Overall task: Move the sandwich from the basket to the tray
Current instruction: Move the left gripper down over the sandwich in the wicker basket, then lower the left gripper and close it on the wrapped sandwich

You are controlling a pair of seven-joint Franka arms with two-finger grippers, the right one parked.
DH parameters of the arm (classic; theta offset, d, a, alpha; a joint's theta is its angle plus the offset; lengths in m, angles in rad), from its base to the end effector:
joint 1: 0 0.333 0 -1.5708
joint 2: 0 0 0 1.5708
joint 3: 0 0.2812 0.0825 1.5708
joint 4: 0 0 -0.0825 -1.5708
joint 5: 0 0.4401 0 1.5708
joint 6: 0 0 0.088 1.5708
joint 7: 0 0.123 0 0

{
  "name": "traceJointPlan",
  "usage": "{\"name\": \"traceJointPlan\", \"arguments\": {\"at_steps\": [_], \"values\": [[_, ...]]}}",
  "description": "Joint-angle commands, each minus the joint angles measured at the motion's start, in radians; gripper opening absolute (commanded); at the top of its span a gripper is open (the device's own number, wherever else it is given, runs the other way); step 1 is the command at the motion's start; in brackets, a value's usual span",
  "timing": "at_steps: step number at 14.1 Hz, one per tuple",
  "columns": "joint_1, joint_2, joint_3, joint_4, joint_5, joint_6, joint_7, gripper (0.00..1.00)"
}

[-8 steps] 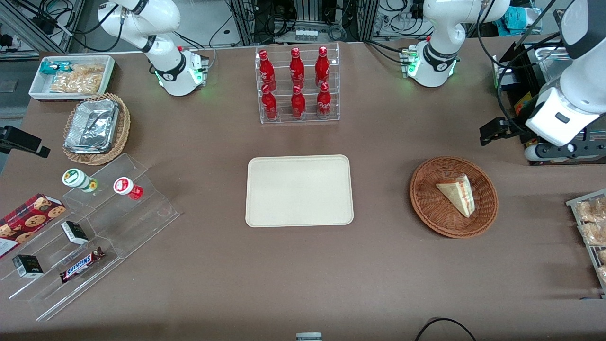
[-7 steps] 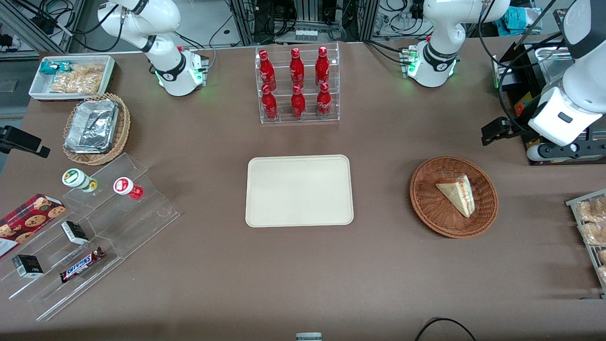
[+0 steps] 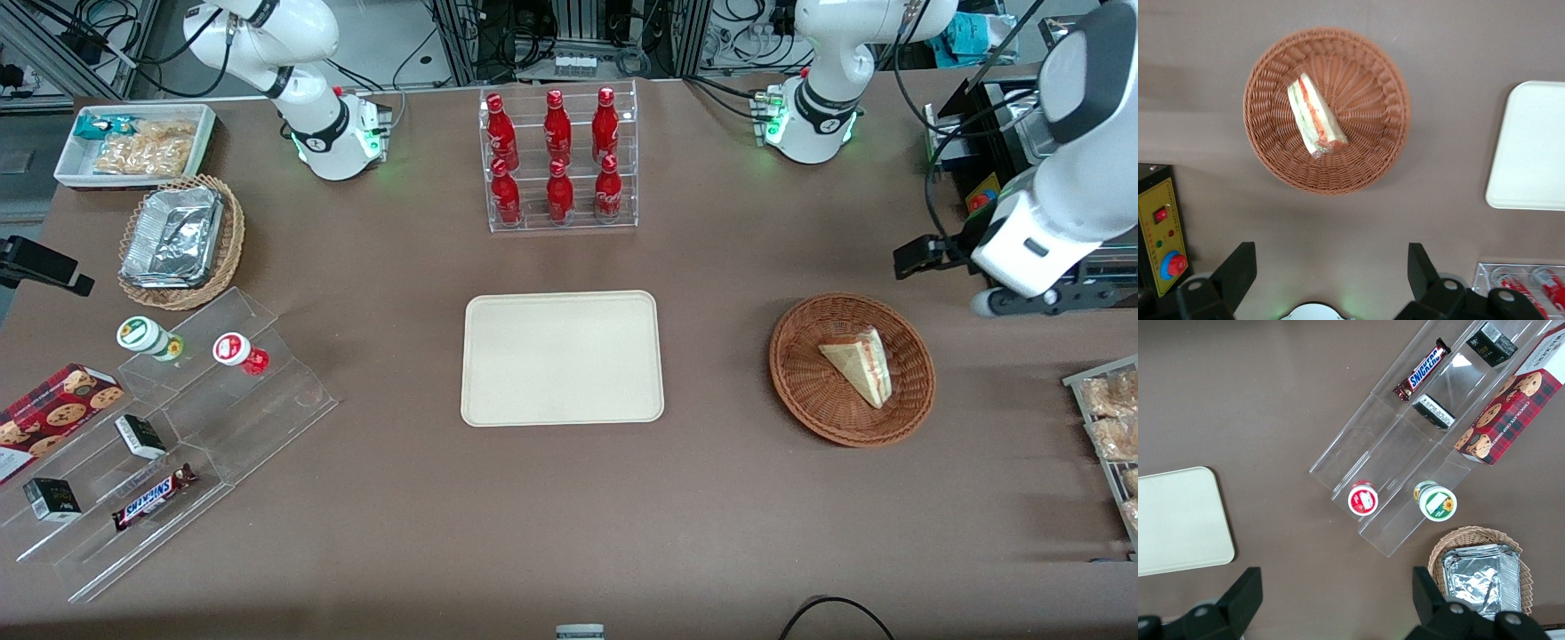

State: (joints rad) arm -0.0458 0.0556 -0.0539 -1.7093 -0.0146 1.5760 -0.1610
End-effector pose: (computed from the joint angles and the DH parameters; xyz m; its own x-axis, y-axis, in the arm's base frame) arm 0.6059 -0.0619 0.4680 0.9802 0.0626 -0.1880 0.0613 -0.9980 -0.0130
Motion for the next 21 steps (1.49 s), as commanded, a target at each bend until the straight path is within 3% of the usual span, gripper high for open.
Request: {"name": "traceJointPlan", "arguments": {"at_steps": [1, 11, 21], "values": [[0.003, -0.01, -0.001, -0.137, 0.044, 0.131, -0.006, 1.0], [0.04, -0.005, 0.022, -0.521, 0.047, 0.682, -0.024, 1.0], [0.04, 0.133, 0.022, -0.535, 0.033, 0.855, -0.587, 1.0]]}}
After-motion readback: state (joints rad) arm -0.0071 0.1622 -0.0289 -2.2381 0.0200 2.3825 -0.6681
